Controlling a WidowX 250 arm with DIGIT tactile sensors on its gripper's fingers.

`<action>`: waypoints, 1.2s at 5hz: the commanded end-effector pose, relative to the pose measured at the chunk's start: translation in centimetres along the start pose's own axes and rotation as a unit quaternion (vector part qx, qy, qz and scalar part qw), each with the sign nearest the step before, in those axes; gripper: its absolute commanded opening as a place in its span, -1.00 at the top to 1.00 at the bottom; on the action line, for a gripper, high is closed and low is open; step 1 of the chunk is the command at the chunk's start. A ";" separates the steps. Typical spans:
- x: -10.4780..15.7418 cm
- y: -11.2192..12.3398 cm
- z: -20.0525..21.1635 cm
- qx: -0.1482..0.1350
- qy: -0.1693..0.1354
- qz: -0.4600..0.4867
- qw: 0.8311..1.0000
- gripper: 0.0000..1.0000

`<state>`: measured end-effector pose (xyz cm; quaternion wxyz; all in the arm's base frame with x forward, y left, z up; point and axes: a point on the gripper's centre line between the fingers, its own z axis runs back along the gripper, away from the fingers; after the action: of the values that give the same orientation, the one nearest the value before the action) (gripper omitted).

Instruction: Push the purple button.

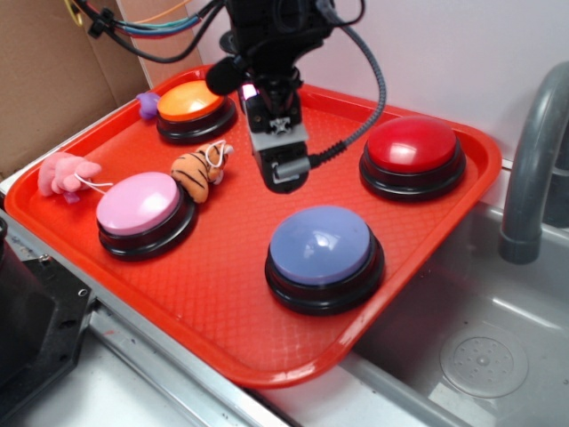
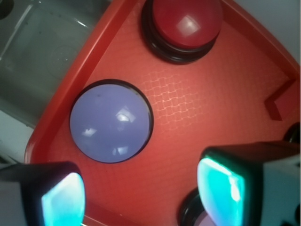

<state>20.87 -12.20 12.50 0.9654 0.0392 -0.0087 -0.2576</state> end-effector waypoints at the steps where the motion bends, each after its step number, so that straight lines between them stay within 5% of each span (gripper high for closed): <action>1: 0.8 -0.5 2.4 -0.007 -0.042 0.005 0.999 -1.00; 6: -0.1 -1.0 5.6 -0.026 -0.043 0.027 0.998 -1.00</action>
<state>19.89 -12.57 15.81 0.9728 0.0158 -0.0050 -0.2312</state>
